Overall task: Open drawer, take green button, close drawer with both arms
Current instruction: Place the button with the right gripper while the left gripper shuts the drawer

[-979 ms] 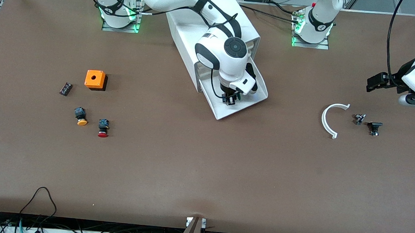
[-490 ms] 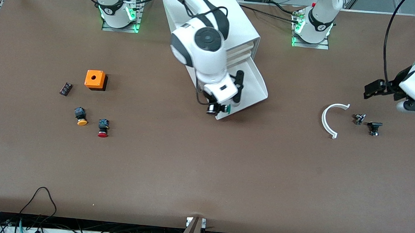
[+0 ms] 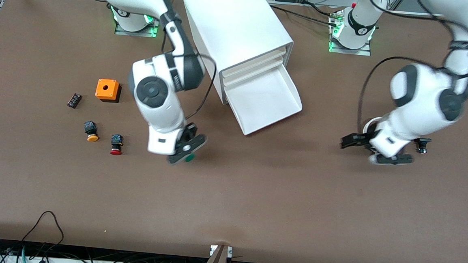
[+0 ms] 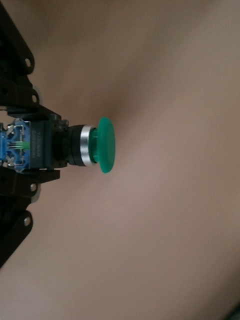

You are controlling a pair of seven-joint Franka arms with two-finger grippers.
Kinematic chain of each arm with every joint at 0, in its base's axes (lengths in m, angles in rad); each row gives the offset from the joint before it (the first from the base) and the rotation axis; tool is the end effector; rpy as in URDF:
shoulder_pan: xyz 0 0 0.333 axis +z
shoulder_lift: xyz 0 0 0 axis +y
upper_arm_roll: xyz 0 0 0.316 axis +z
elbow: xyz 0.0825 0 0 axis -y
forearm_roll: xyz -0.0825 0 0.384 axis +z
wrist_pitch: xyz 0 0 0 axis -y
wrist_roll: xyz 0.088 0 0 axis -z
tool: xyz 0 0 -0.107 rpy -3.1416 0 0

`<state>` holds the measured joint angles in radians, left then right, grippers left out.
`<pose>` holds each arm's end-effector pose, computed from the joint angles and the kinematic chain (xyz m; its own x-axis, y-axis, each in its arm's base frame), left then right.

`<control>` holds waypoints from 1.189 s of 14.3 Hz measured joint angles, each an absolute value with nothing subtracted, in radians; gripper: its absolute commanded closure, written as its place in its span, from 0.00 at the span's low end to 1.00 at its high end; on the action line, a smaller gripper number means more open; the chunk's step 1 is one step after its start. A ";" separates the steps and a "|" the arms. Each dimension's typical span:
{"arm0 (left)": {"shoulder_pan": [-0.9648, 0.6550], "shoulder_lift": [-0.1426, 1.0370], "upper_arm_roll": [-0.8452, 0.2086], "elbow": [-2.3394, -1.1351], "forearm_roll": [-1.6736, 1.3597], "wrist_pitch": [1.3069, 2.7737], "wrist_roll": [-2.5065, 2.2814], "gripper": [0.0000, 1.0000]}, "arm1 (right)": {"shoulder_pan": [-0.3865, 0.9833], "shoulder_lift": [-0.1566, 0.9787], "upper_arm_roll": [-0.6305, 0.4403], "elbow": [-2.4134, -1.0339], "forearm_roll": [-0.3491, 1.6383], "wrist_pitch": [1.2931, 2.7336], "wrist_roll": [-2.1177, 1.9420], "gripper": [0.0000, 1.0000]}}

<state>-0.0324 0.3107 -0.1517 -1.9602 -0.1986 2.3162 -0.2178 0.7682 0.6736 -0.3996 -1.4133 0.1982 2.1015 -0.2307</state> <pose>0.6047 -0.1123 0.3240 0.9851 0.1716 -0.0110 0.1704 -0.9651 0.1988 0.6505 0.3243 0.3323 0.8277 0.5588 0.0508 0.5542 -0.8283 0.0820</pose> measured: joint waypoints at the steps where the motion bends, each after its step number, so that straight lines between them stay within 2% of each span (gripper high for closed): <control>1: -0.084 0.352 -0.155 -1.967 -0.199 2.366 -0.294 0.00 | 0.756 0.673 -0.417 -1.476 0.198 2.135 -0.175 0.78; 5: -0.243 0.476 -0.161 -1.967 -0.199 2.450 -0.531 0.00 | 0.726 0.672 -0.446 -1.655 0.199 2.188 0.022 0.76; 6: -0.279 0.496 -0.161 -1.967 -0.199 2.454 -0.587 0.00 | 0.722 0.672 -0.446 -1.689 0.199 2.212 0.055 0.73; 7: -0.312 0.511 -0.161 -1.967 -0.199 2.455 -0.640 0.00 | 0.720 0.672 -0.446 -1.722 0.199 2.245 0.075 0.64; 8: -0.342 0.520 -0.162 -1.968 -0.199 2.455 -0.689 0.00 | 0.719 0.672 -0.446 -1.754 0.199 2.285 0.085 0.25; 9: -0.365 0.524 -0.163 -1.971 -0.199 2.455 -0.729 0.00 | 0.718 0.673 -0.446 -1.782 0.201 2.321 0.093 0.00; 13: -0.380 0.515 -0.227 -2.011 -0.199 2.454 -0.841 0.00 | 0.712 0.659 -0.448 -1.801 0.231 2.358 0.173 0.00; 17: -0.382 0.497 -0.361 -2.082 -0.199 2.453 -0.903 0.00 | 0.708 0.576 -0.452 -1.789 0.231 2.301 0.204 0.00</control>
<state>-0.3825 0.4973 -0.3612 -2.0818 -0.1993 2.4534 -0.9031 0.7081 0.5759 -0.4523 -1.7889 0.2315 2.3008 0.2044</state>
